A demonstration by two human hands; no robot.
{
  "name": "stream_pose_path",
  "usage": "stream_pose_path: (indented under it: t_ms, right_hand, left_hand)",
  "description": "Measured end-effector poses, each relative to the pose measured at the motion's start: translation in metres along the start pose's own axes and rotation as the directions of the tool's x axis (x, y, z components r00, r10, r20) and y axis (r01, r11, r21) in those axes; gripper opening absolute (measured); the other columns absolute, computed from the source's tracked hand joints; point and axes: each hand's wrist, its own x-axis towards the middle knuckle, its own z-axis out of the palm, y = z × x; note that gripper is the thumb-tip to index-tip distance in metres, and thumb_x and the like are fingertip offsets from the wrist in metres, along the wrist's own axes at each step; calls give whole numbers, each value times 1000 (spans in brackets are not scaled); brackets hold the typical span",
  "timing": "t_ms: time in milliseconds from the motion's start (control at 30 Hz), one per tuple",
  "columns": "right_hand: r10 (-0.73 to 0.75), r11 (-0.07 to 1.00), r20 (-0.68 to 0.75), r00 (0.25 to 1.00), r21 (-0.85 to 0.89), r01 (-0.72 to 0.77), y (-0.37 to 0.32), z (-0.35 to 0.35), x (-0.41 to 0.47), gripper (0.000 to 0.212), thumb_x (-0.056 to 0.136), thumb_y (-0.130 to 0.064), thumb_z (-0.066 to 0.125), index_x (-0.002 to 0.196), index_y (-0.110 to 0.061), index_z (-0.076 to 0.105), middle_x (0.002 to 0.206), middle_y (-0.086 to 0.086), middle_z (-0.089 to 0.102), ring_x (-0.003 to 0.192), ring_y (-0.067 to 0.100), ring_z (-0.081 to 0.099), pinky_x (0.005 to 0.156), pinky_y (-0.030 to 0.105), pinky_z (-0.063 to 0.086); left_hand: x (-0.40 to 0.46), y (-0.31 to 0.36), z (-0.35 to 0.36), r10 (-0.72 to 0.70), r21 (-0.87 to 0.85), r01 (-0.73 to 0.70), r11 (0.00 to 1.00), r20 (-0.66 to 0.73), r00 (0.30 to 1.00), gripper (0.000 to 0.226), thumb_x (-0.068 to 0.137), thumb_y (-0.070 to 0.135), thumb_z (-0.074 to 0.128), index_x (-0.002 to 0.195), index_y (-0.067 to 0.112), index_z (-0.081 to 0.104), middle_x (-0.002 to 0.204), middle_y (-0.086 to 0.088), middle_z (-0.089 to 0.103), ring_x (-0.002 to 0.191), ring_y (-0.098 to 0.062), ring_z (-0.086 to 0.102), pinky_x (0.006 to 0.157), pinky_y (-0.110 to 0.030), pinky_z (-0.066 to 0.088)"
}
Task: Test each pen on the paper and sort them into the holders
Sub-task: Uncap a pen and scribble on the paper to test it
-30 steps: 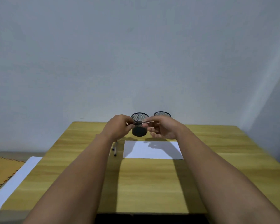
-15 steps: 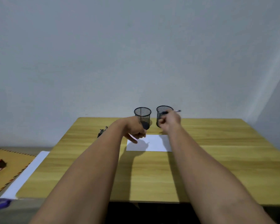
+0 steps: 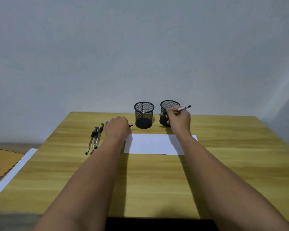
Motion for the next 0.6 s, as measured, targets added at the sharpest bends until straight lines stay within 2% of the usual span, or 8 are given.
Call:
stream_pose_path:
  t_ms: [33, 67, 167, 200, 300, 400, 500, 600]
  right_hand:
    - [-4, 1000, 8, 1000, -20, 4, 5, 2, -1, 23, 98, -21, 69, 75, -18, 67, 68, 9, 72, 65, 21, 68, 65, 43, 62]
    - [-7, 1000, 22, 1000, -22, 7, 10, 3, -1, 22, 97, -20, 71, 75, -19, 67, 71, 10, 73, 70, 24, 70, 67, 43, 63]
    - [25, 998, 81, 996, 54, -29, 17, 7, -10, 18, 99, -11, 72, 82, -14, 65, 77, 9, 69, 67, 18, 64, 53, 22, 56]
    - [39, 995, 103, 994, 84, -48, 18, 9, -14, 15, 100, -9, 71, 86, -12, 65, 77, 9, 68, 63, 17, 62, 50, 21, 53]
    - [84, 986, 161, 983, 132, -106, 22, 19, -24, 12, 100, -11, 69, 90, -12, 65, 71, 5, 65, 53, 15, 58, 50, 27, 49]
    - [138, 965, 196, 971, 193, -176, 31, 22, -34, 12, 101, -11, 69, 90, -12, 65, 67, 4, 64, 57, 17, 58, 50, 28, 46]
    - [189, 963, 149, 971, 166, -213, 47, 11, -41, 12, 101, -13, 71, 90, -13, 67, 65, 1, 68, 59, 20, 61, 55, 32, 51]
    - [216, 961, 103, 971, 154, -230, 50, -8, -44, 12, 100, -16, 72, 89, -14, 68, 65, 2, 67, 57, 20, 61, 58, 35, 52]
  left_hand:
    - [3, 0, 5, 8, 20, -8, 1000, 7, 1000, 8, 86, 17, 64, 91, 13, 70, 94, -7, 67, 90, -31, 62, 70, -36, 46]
    - [5, 1, 9, 18, 37, -19, 999, 11, 1000, 10, 87, 19, 64, 91, 12, 69, 95, -8, 67, 92, -31, 62, 71, -36, 47]
    - [9, -2, 18, 62, 53, -62, 997, -1, 998, 20, 90, 24, 60, 101, 13, 73, 104, -8, 67, 99, -31, 62, 73, -37, 46]
    - [9, -3, 20, 84, 61, -83, 995, -14, 996, 24, 91, 24, 59, 107, 15, 74, 110, -8, 67, 104, -31, 61, 75, -38, 47]
    - [3, -5, 21, 159, 112, -154, 982, -41, 986, 30, 96, 25, 54, 119, 19, 72, 118, -7, 64, 109, -31, 58, 78, -40, 49]
    - [-8, -9, 20, 212, 115, -202, 973, -82, 974, 33, 96, 24, 54, 123, 22, 71, 117, -4, 66, 108, -29, 59, 75, -39, 47]
    - [-23, -12, 18, 241, 55, -236, 970, -97, 966, 30, 99, 32, 55, 123, 24, 71, 118, -2, 67, 109, -28, 59, 76, -39, 49]
    - [-40, -12, 18, 297, 5, -298, 955, -97, 950, 29, 97, 31, 53, 117, 24, 73, 116, -2, 68, 106, -26, 60, 73, -37, 50]
